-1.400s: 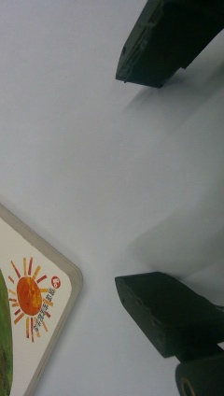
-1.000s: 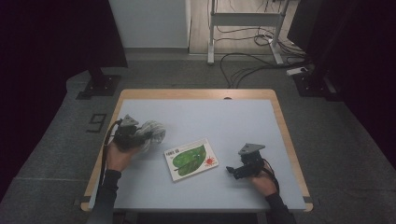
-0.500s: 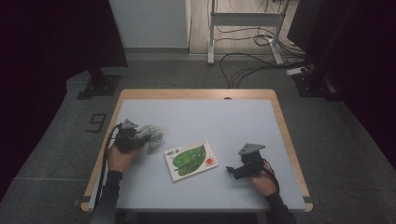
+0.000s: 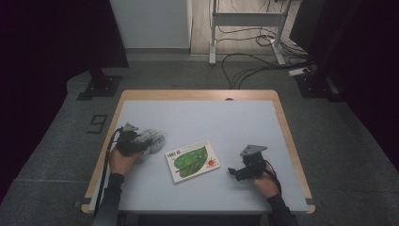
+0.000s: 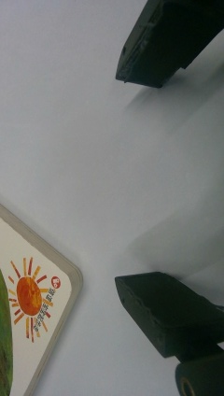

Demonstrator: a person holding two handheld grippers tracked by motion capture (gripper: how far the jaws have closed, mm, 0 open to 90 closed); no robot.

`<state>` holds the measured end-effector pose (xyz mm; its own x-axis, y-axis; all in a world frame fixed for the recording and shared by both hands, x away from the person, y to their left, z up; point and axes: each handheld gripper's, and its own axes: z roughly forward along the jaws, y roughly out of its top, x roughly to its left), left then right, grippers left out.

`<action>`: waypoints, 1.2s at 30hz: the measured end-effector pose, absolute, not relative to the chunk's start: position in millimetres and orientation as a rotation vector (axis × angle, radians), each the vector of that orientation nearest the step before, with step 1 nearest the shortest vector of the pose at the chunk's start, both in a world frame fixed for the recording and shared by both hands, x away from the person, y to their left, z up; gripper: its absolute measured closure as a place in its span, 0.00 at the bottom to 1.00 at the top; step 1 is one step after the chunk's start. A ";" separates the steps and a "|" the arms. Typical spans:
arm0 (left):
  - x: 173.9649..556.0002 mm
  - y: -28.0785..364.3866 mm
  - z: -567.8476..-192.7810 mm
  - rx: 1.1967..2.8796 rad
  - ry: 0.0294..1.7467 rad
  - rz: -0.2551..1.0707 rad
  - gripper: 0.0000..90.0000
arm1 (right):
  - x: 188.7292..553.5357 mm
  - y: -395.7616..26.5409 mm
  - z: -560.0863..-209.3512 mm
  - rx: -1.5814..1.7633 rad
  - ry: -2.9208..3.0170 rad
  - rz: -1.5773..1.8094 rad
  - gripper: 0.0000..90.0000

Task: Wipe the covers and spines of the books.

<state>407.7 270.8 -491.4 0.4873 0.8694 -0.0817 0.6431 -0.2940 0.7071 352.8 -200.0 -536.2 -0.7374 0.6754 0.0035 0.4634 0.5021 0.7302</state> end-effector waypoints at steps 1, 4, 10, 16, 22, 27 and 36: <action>406.9 271.9 -489.3 2.035 1.241 0.418 0.39 | 352.8 -200.0 -536.2 0.961 2.466 1.071 0.03; 403.1 274.8 -480.4 2.009 1.238 0.431 0.28 | 352.8 -200.0 -536.2 0.961 2.466 1.071 0.03; 389.1 280.7 -460.6 1.973 1.196 0.446 0.15 | 352.9 -200.0 -536.2 0.961 2.467 1.071 0.03; 372.4 272.7 -452.4 2.026 1.106 0.409 0.06 | 352.8 -200.0 -536.2 0.961 2.466 1.071 0.03; 355.2 255.1 -453.3 2.087 0.983 0.395 0.00 | 352.8 -200.0 -536.3 0.960 2.466 1.072 0.03; 342.5 243.6 -459.1 2.106 0.909 0.357 0.00 | 352.8 -199.9 -536.3 0.961 2.466 1.072 0.03; 329.4 220.3 -482.5 2.199 0.850 0.349 0.00 | 352.8 -199.9 -536.3 0.960 2.466 1.072 0.03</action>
<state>329.4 220.3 -482.5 0.7436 0.6685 -0.0122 0.4672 -0.5065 0.7247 352.8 -199.9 -536.3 -0.7378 0.6750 0.0036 0.4631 0.5022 0.7303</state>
